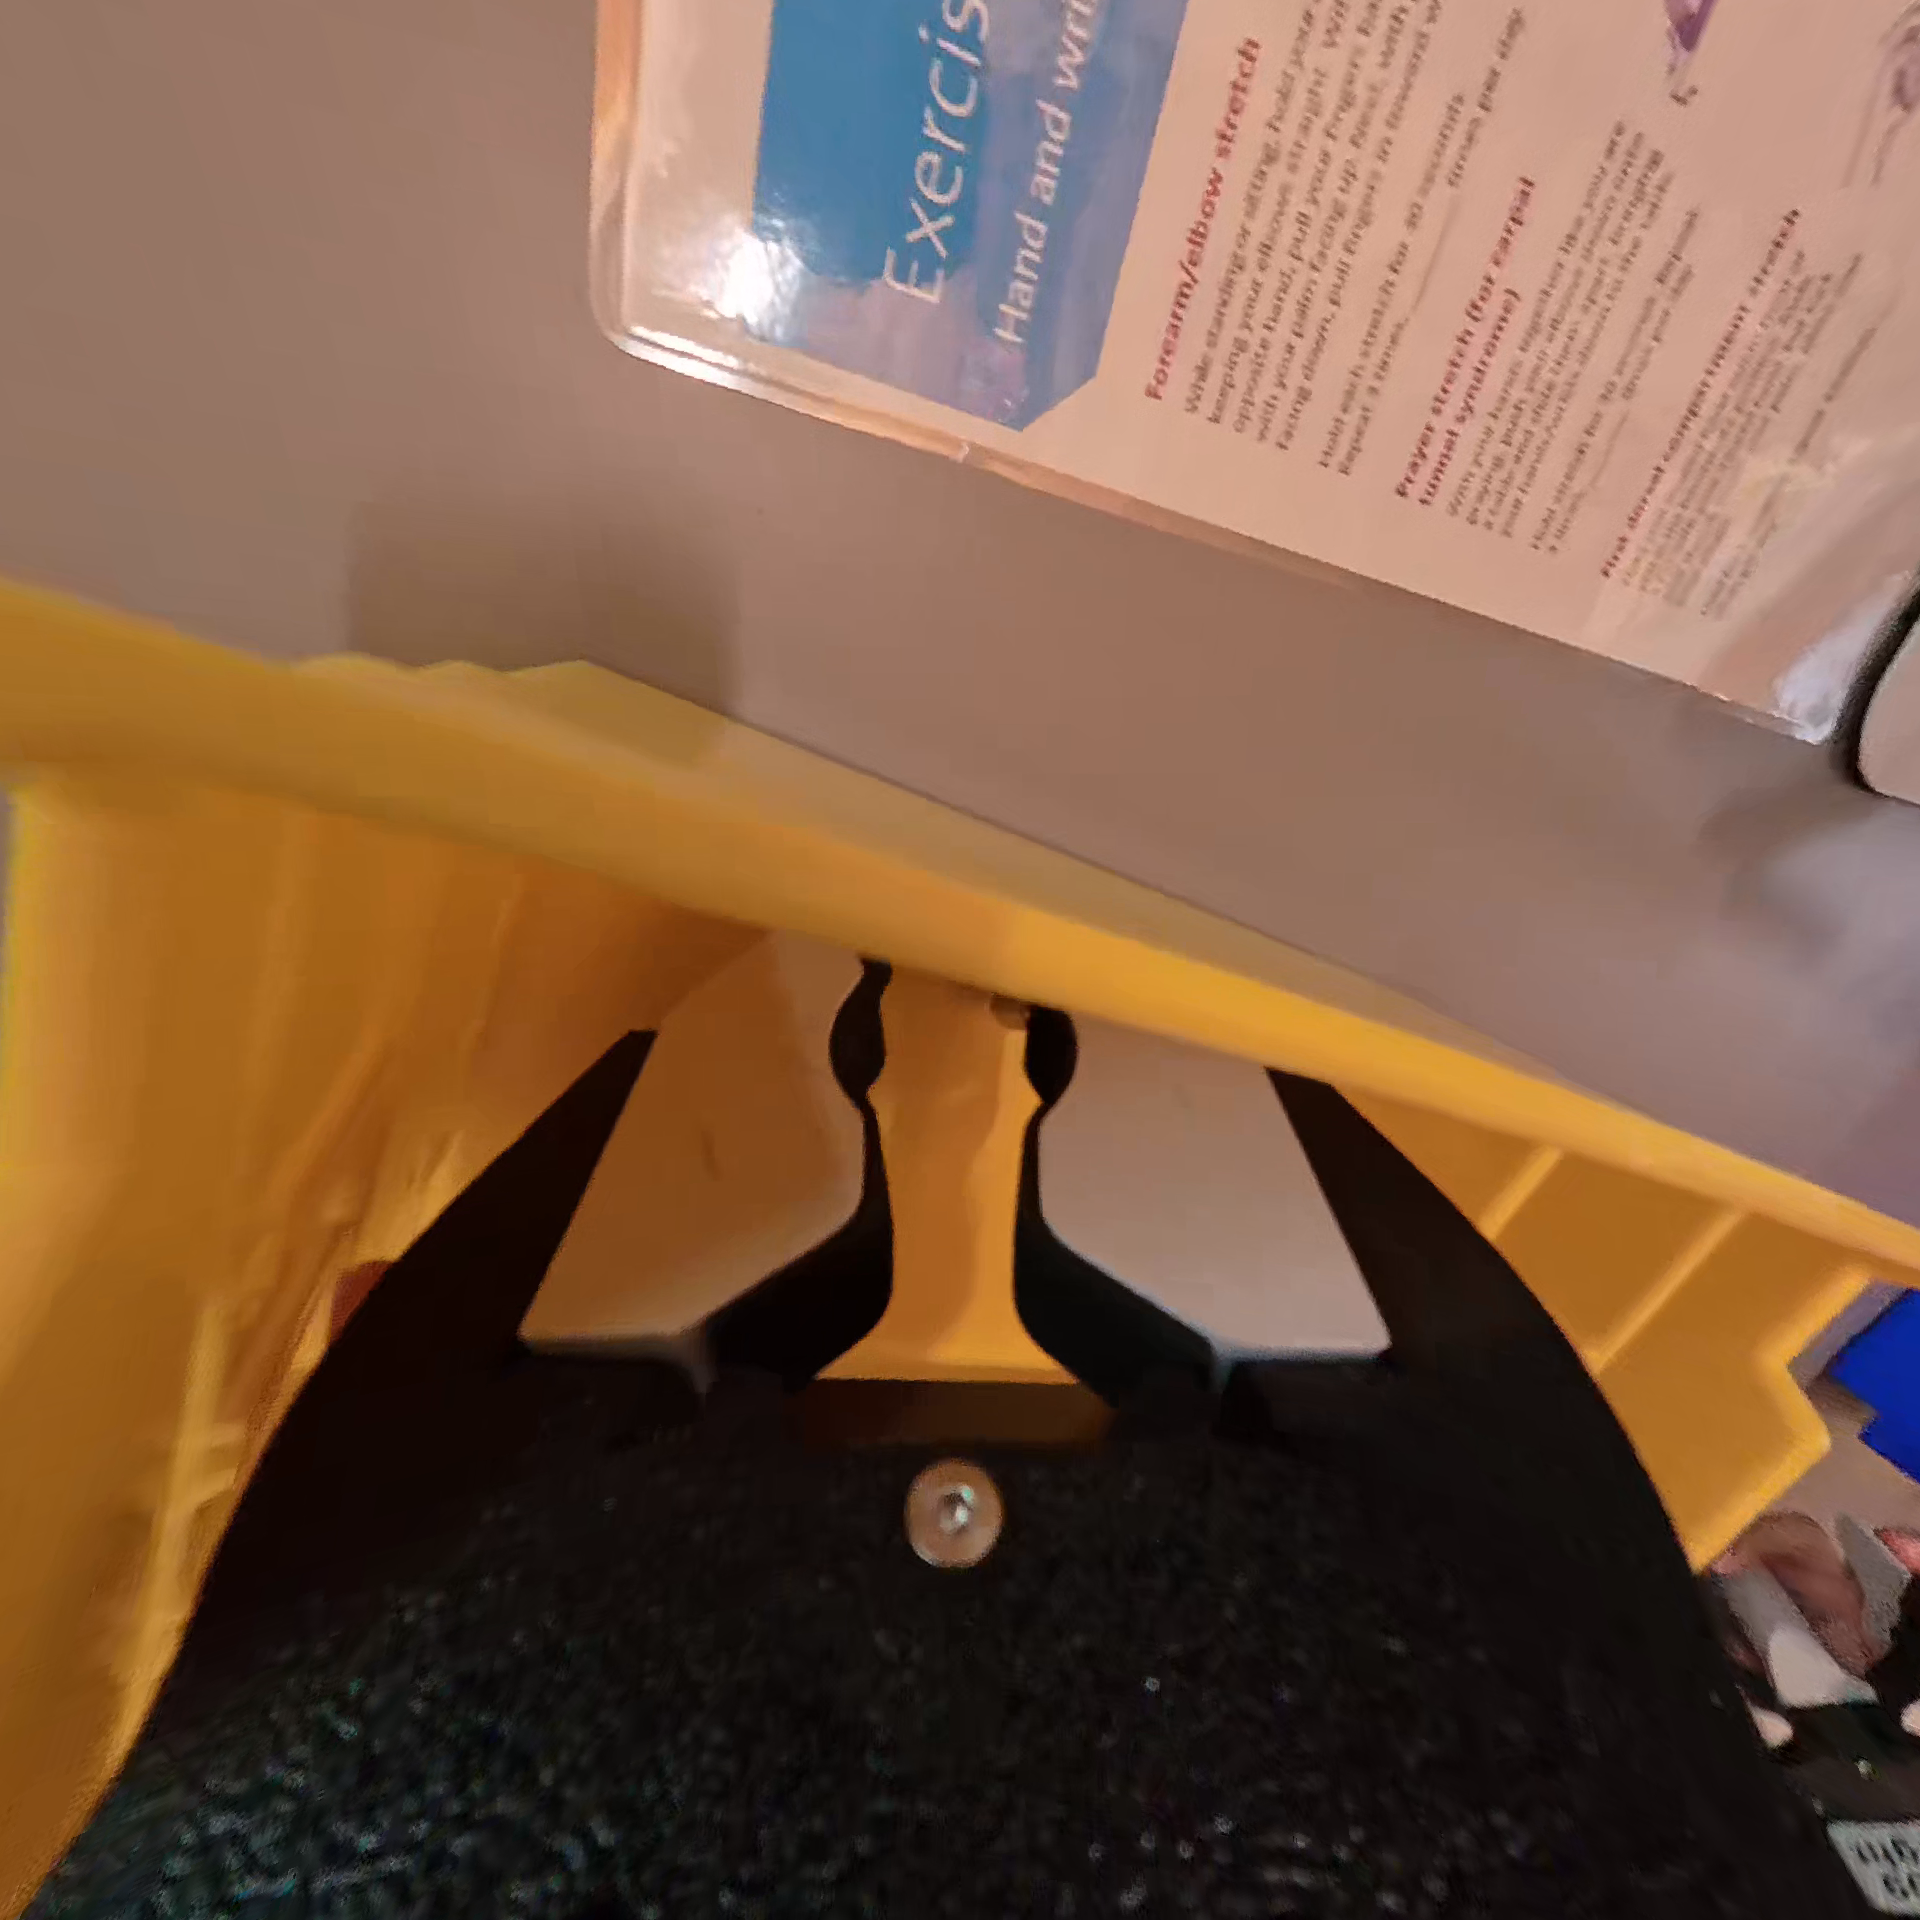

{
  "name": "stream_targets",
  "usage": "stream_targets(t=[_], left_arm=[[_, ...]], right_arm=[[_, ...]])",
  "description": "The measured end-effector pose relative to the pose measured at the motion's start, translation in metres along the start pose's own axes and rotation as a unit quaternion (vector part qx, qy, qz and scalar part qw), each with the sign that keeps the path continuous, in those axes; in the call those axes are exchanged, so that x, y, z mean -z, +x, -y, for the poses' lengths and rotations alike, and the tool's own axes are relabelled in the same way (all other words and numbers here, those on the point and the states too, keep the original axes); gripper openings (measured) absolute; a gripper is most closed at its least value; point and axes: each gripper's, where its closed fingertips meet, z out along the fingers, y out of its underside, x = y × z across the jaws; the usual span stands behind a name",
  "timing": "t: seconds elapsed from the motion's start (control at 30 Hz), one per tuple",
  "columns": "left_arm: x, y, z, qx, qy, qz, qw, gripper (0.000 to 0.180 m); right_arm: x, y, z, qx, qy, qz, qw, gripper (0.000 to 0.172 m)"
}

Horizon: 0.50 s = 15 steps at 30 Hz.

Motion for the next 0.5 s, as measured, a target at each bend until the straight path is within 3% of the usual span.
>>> stream_targets(t=[0.1,0.2,0.33,0.5], left_arm=[[-0.001,0.000,0.003,0.026,0.017,-0.006,0.999,0.019],[-0.001,0.000,0.002,-0.008,0.029,-0.005,1.000,0.013],[0.002,0.013,-0.005,-0.073,0.024,-0.037,0.996,0.011],[0.028,0.026,-0.001,-0.192,0.100,0.000,0.976,0.009]], right_arm=[[-0.001,-0.003,0.000,0.012,-0.006,0.000,1.000,0.078],[-0.001,-0.003,0.002,0.013,-0.006,-0.005,1.000,0.077],[0.005,0.006,0.007,-0.019,0.009,-0.019,1.000,0.077],[0.012,0.009,0.011,-0.062,0.022,-0.004,0.998,0.087]])
